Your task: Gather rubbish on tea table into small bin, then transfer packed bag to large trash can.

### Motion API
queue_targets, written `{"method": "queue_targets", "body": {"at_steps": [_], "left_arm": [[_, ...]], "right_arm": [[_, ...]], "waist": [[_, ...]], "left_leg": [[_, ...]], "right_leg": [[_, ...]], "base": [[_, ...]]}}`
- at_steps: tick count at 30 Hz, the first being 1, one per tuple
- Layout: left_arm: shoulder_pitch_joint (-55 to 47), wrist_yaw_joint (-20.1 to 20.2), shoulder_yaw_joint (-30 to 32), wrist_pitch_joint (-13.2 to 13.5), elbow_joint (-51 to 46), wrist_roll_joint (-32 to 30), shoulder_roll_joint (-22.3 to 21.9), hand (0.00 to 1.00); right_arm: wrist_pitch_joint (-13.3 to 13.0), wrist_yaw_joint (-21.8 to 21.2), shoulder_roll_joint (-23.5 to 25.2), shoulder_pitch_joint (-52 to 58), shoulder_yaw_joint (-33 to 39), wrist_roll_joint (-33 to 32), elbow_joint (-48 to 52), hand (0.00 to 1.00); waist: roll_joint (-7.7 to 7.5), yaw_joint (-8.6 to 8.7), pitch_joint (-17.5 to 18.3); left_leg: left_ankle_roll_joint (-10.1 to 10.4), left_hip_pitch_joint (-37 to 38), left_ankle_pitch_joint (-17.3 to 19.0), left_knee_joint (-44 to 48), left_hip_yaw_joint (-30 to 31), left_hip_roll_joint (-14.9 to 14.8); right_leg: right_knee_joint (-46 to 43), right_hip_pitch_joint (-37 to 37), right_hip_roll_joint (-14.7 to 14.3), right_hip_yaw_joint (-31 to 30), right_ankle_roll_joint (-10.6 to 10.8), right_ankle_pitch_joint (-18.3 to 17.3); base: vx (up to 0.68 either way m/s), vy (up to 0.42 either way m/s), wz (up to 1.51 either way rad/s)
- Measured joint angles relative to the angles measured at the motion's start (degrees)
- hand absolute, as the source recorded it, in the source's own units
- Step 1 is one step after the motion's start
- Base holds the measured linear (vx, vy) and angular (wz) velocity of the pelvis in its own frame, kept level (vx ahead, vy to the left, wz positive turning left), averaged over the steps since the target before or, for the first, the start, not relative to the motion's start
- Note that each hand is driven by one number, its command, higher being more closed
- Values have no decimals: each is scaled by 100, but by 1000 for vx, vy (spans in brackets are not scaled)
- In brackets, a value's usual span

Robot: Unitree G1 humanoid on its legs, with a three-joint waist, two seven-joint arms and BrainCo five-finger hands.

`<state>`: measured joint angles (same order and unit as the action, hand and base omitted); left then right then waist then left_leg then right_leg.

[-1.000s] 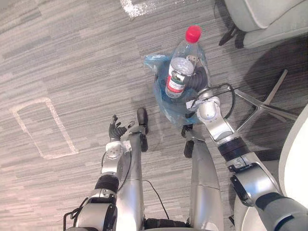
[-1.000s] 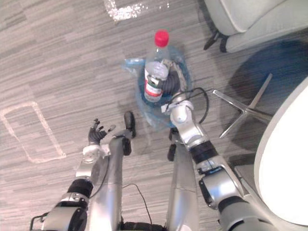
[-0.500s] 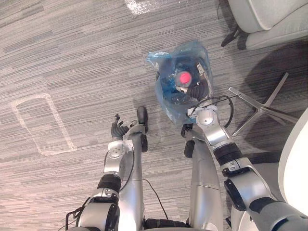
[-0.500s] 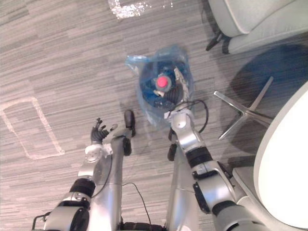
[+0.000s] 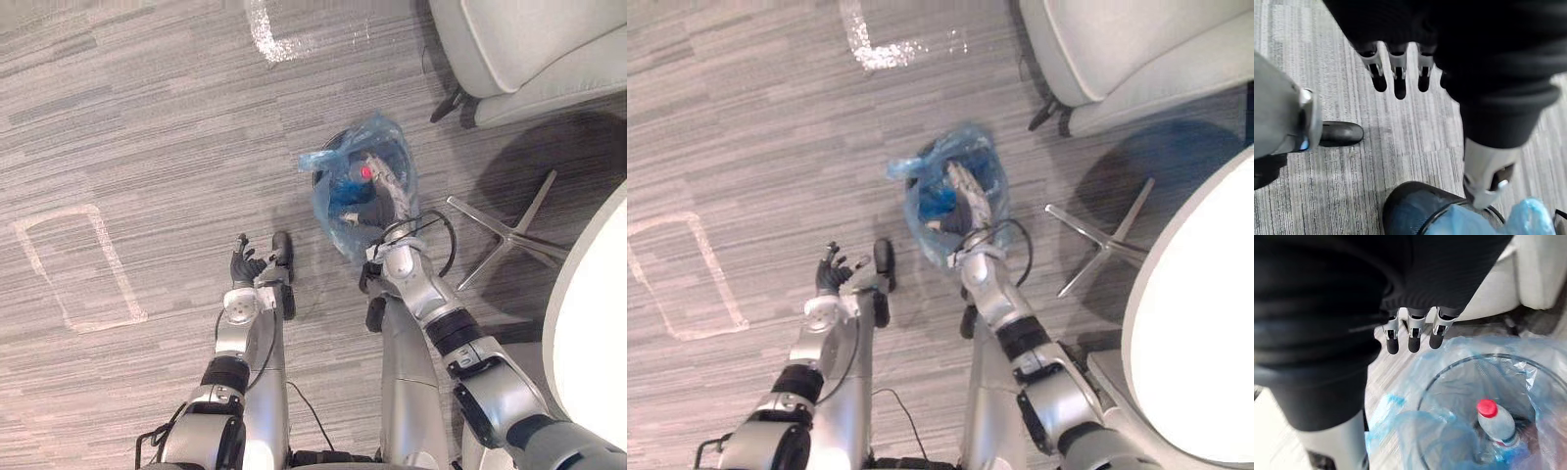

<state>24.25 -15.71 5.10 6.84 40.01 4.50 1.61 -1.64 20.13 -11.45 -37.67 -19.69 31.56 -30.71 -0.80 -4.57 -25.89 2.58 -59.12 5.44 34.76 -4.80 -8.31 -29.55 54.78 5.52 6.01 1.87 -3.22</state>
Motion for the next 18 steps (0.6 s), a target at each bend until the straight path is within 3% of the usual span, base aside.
{"method": "queue_targets", "body": {"at_steps": [9,16,17,18], "left_arm": [[118,-86,8,23,180,8,-5,0],[426,-204,47,49,248,23,-26,0],[444,-208,46,72,245,26,-27,0],[450,-213,46,110,240,34,-27,0]], "right_arm": [[238,60,17,-242,-68,669,-1316,0],[463,116,45,-601,299,667,-2076,0],[464,120,44,-647,322,667,-2172,100],[470,118,48,-690,328,666,-2252,100]], "waist": [[-3,-2,14],[2,-8,10],[2,-6,10],[4,-12,9]], "left_leg": [[63,-167,-160,-292,90,72],[67,-667,-298,-295,175,163],[63,-702,-329,-358,167,194],[64,-729,-352,-396,158,204]], "right_leg": [[67,209,37,108,-28,-5],[-94,749,106,149,-62,-10],[-139,822,148,148,-64,-27],[-134,864,158,143,-62,-30]], "base": [[26,-10,8],[33,4,10],[12,4,13],[5,2,10]]}}
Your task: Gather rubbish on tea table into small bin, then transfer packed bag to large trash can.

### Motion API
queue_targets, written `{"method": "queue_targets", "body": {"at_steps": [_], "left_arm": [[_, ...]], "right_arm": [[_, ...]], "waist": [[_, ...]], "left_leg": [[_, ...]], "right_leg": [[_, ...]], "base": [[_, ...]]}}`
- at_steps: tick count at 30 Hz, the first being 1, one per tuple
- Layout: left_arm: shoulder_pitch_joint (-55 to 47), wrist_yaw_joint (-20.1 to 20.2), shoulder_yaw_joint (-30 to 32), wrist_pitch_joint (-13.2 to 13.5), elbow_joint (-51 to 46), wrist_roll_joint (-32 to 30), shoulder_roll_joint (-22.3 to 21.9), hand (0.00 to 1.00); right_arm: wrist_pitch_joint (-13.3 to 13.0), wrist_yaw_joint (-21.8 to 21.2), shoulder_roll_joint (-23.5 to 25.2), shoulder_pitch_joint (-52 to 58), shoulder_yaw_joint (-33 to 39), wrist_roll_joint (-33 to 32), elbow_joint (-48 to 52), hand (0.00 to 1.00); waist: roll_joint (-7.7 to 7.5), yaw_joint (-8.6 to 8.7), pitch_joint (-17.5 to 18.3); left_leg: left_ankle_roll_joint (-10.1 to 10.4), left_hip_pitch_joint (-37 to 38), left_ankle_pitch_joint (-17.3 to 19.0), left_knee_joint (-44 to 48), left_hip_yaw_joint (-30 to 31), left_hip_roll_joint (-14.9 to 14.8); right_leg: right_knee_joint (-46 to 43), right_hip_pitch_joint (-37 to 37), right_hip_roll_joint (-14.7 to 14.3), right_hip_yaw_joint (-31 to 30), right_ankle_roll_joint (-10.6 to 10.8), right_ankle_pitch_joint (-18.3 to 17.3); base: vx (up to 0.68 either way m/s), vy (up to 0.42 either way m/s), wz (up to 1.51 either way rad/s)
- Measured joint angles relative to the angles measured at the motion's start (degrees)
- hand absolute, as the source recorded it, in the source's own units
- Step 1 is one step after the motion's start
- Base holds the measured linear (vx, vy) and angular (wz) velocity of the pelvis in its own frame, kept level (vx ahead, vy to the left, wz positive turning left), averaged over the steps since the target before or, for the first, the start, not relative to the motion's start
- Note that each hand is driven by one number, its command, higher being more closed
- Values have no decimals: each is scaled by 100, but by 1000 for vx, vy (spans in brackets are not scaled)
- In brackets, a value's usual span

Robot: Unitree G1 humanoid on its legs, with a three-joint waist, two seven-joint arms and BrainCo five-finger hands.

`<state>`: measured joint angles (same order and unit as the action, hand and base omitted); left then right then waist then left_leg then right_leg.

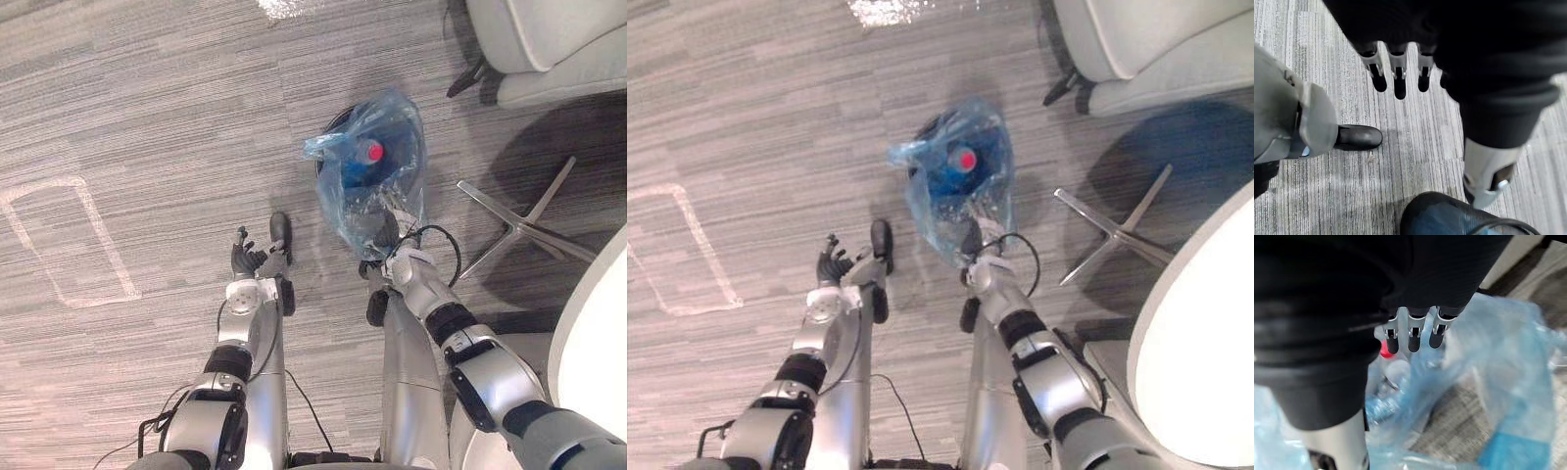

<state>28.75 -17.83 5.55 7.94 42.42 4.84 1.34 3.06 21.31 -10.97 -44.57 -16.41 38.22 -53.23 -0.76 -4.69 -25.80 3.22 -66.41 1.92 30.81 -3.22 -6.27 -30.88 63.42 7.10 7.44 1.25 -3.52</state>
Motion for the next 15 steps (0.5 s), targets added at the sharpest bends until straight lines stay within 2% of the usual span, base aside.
{"method": "queue_targets", "body": {"at_steps": [5,15], "left_arm": [[3,-74,2,41,16,127,-5,0],[28,-75,-5,43,-18,154,-114,0]], "right_arm": [[-6,-4,131,-70,-8,-4,-142,100],[-30,11,192,-62,-66,-71,-122,100]], "waist": [[1,-38,-1],[2,-44,0]], "left_leg": [[38,-204,-59,-107,9,4],[44,-148,-81,-55,-19,-14]], "right_leg": [[-38,254,6,6,-7,-2],[-88,228,2,-3,-21,-11]], "base": [[9,-5,4],[1,1,0]]}}
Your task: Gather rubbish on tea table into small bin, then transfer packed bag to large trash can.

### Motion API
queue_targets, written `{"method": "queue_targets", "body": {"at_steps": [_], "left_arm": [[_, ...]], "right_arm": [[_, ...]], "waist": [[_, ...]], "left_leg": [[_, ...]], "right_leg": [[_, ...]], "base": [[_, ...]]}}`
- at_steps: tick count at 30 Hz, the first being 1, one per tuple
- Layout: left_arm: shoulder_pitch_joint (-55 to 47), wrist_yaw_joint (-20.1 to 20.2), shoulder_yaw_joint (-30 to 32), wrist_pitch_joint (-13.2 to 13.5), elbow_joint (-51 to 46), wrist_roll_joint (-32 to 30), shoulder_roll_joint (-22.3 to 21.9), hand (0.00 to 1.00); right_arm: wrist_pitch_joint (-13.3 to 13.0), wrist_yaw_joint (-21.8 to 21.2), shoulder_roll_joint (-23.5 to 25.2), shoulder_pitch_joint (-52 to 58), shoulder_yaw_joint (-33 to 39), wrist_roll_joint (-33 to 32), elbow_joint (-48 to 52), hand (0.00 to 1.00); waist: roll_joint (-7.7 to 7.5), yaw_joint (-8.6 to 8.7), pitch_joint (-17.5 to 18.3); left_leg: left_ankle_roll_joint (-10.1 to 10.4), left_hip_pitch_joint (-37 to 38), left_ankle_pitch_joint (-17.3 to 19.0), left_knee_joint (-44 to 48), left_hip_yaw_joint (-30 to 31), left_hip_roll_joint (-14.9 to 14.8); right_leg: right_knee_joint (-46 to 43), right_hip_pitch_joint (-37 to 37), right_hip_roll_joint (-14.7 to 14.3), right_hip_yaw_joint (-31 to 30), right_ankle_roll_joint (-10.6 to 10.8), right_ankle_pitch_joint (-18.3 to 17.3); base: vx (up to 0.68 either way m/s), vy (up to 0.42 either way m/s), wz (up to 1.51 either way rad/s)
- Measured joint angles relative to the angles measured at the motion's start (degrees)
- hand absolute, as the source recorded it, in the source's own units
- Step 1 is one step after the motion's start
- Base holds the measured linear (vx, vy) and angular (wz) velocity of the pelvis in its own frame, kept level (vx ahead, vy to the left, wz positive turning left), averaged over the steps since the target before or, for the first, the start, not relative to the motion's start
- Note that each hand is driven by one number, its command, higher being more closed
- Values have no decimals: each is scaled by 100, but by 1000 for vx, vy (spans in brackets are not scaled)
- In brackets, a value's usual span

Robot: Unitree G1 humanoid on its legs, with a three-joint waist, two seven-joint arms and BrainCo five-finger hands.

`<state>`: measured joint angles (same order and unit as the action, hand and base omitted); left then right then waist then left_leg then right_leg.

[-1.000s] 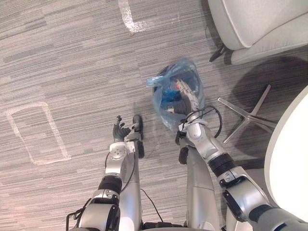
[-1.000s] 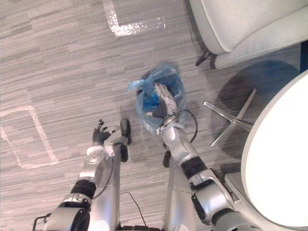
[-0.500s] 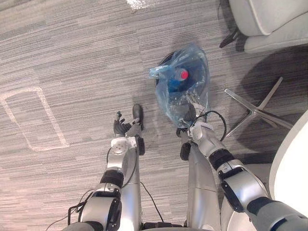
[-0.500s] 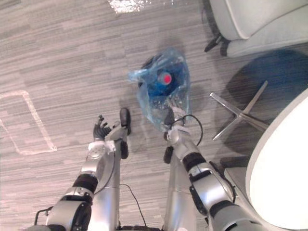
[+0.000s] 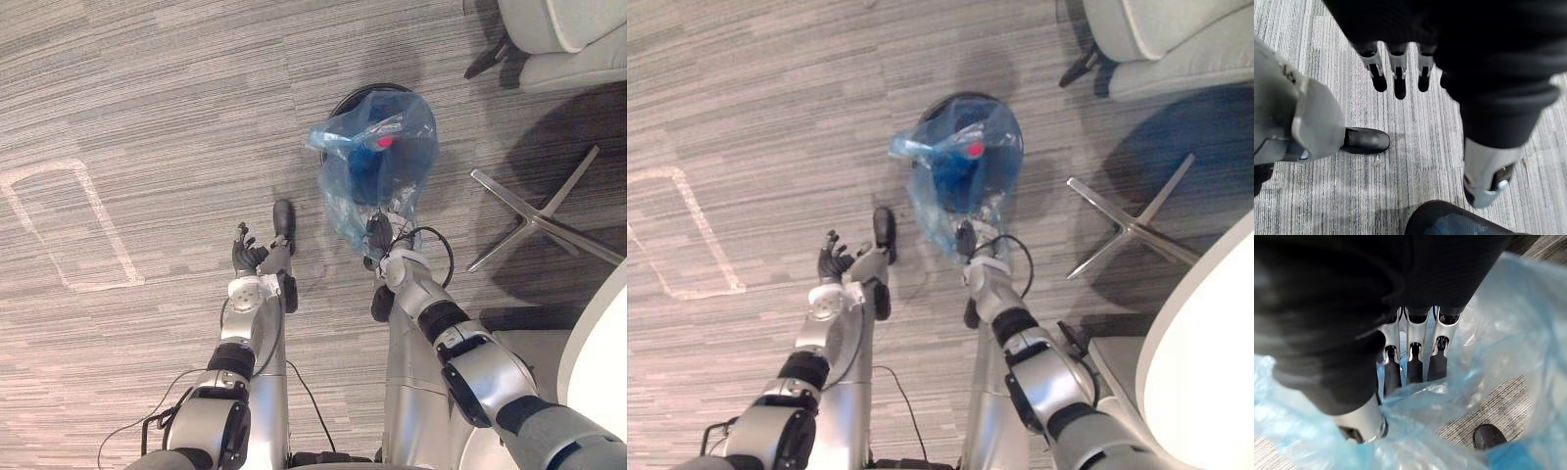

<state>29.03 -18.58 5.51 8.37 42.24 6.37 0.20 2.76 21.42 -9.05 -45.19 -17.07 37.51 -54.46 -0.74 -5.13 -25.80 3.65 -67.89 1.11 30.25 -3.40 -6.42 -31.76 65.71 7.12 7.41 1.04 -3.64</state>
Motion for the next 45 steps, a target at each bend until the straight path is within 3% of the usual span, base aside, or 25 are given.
{"method": "queue_targets", "body": {"at_steps": [12,16,23,27,32,34,37,41,45], "left_arm": [[-146,106,-35,-105,-121,-10,-61,0],[-356,152,-46,-167,-112,-18,-102,0],[-1092,304,-133,-302,-11,-223,-95,0],[-1560,381,-172,-414,291,-367,-76,0],[-2027,467,-449,-511,943,-526,82,0],[-2156,534,-441,-566,1169,-629,146,0],[-2277,539,-437,-629,1221,-637,223,0],[-2571,584,-442,-639,1277,-736,330,0],[-2775,652,-556,-630,889,-751,396,0]], "right_arm": [[-9,1,40,596,-12,-283,1168,100],[-22,-7,59,1110,-12,-521,1983,100],[-156,-151,247,2360,-68,-1240,3467,100],[-272,-339,387,2924,-154,-1515,4029,100],[-417,-575,564,3299,-168,-1627,3987,100],[-447,-703,562,3282,-124,-1747,3977,100],[-448,-786,553,3289,-67,-1760,3957,100],[-457,-898,538,3465,60,-1875,3944,100],[-514,-1037,441,3704,58,-2026,4038,100]], "waist": [[1,-77,5],[-2,-75,12],[-30,-57,76],[-163,-26,468],[-354,37,1124],[-364,125,1278],[-367,151,1302],[-343,185,1607],[-348,200,1831]], "left_leg": [[-74,571,160,242,17,-96],[-96,1074,289,237,5,-115],[-45,2637,401,-146,-84,-107],[-4,3459,417,-495,-152,-100],[95,4326,342,-1129,-247,-74],[117,4652,251,-1389,-257,-53],[116,5005,225,-1597,-339,-31],[121,5518,160,-1983,-494,17],[124,5931,-64,-2517,-532,134]], "right_leg": [[80,-743,-86,28,7,12],[137,-1259,-107,22,9,-27],[553,-2801,-126,24,38,-113],[972,-3607,-158,20,60,-124],[1723,-4465,-225,-14,105,27],[2140,-4850,-279,-42,136,220],[2375,-5180,-288,-94,162,293],[2658,-5561,-292,-223,207,387],[2826,-5791,-250,-289,219,404]], "base": [[-10,5,-4],[1,-4,-2],[44,-22,-1],[70,-40,-3],[121,-30,-7],[145,2,-7],[89,13,-13],[67,9,-15],[12,3,-3]]}}
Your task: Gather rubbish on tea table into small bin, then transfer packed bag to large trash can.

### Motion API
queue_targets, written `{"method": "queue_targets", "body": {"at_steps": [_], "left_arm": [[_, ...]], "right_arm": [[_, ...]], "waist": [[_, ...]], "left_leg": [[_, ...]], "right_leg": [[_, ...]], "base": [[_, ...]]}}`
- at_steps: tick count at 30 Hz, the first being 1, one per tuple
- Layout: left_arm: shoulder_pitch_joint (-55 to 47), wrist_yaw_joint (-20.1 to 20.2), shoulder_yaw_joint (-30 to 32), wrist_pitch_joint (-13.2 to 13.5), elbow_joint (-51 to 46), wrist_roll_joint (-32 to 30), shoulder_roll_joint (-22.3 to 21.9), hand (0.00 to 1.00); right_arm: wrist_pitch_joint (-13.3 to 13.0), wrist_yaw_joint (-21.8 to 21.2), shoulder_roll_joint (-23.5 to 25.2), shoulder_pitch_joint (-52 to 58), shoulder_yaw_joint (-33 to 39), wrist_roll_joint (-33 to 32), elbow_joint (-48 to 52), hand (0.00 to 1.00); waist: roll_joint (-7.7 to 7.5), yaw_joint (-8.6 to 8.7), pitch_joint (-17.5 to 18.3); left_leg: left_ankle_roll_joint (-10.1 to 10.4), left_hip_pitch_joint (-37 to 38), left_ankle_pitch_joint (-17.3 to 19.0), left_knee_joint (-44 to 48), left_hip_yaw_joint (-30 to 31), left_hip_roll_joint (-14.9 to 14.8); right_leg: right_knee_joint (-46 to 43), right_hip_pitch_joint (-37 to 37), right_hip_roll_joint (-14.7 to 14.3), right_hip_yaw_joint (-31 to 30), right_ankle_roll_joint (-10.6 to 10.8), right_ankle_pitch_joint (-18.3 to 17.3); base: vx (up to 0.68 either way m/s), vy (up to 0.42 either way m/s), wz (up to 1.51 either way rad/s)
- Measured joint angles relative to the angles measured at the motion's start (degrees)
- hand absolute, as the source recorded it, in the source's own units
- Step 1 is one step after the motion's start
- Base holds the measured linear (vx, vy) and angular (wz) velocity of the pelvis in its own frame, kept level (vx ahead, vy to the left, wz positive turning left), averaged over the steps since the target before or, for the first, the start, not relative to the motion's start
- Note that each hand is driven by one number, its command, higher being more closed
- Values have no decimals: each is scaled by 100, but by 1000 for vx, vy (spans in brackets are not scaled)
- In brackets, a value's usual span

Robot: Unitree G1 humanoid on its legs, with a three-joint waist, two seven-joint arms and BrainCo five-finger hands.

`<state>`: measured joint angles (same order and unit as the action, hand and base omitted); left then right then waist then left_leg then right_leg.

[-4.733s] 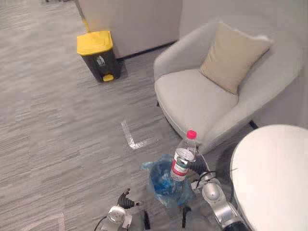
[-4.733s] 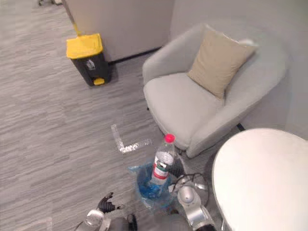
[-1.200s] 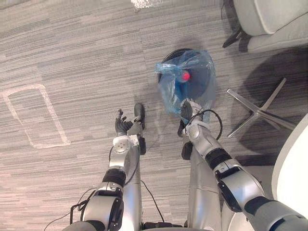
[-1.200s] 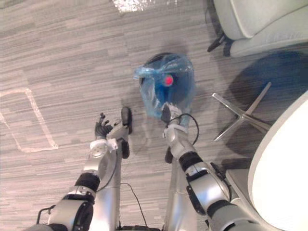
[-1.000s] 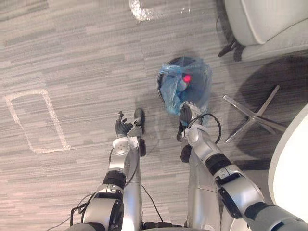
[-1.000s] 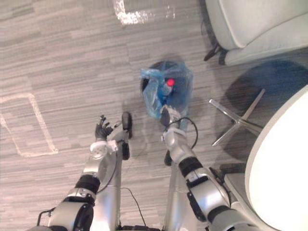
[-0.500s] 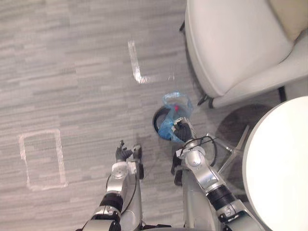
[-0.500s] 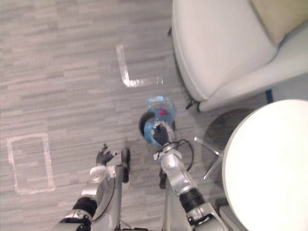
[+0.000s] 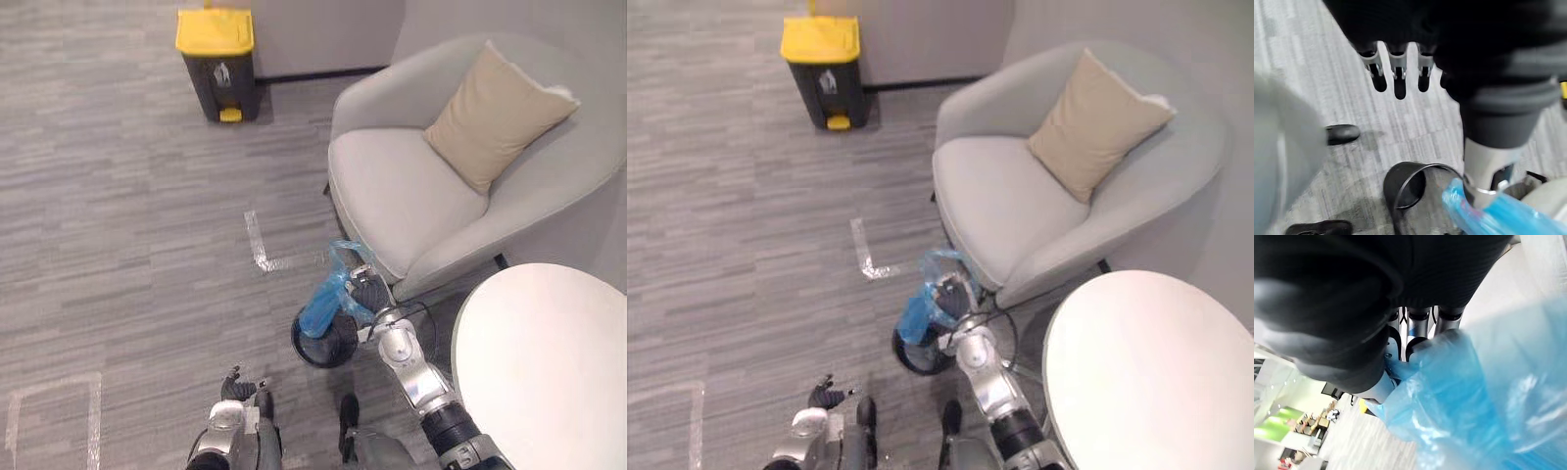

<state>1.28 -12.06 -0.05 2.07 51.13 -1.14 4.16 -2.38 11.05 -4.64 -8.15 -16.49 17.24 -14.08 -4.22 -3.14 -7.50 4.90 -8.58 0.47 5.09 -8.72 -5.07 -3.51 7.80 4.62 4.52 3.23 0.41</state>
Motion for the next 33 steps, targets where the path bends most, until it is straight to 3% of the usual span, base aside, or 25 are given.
{"method": "queue_targets", "body": {"at_steps": [4,10,15,22,33], "left_arm": [[-341,9,-313,35,-1128,1,85,0],[-732,274,-889,406,-2923,-202,583,0],[-674,482,-1162,615,-3241,-389,807,0],[-364,614,-1534,632,-3369,-442,905,0],[117,631,-1975,633,-3422,-346,826,0]], "right_arm": [[-36,-149,-60,134,67,-296,348,100],[-426,-466,-573,345,14,-856,1282,100],[-636,-677,-860,370,-74,-1124,1574,100],[-655,-895,-981,225,-233,-1580,1956,100],[-678,-1097,-1032,134,-566,-2119,2249,100]], "waist": [[10,1,60],[88,22,284],[130,95,450],[125,275,506],[199,392,644]], "left_leg": [[-18,203,-200,-375,14,59],[-32,516,-340,-928,18,142],[-69,733,-441,-1092,-3,180],[-72,834,-423,-1094,-134,163],[-72,864,-407,-1100,-258,150]], "right_leg": [[54,-53,35,-10,15,36],[289,-199,58,-93,115,84],[369,-354,62,-153,102,131],[422,-384,7,-348,63,195],[494,-355,-12,-551,75,248]], "base": [[-25,9,2],[6,7,-1],[57,16,-6],[13,-2,-12],[-25,-2,-8]]}}
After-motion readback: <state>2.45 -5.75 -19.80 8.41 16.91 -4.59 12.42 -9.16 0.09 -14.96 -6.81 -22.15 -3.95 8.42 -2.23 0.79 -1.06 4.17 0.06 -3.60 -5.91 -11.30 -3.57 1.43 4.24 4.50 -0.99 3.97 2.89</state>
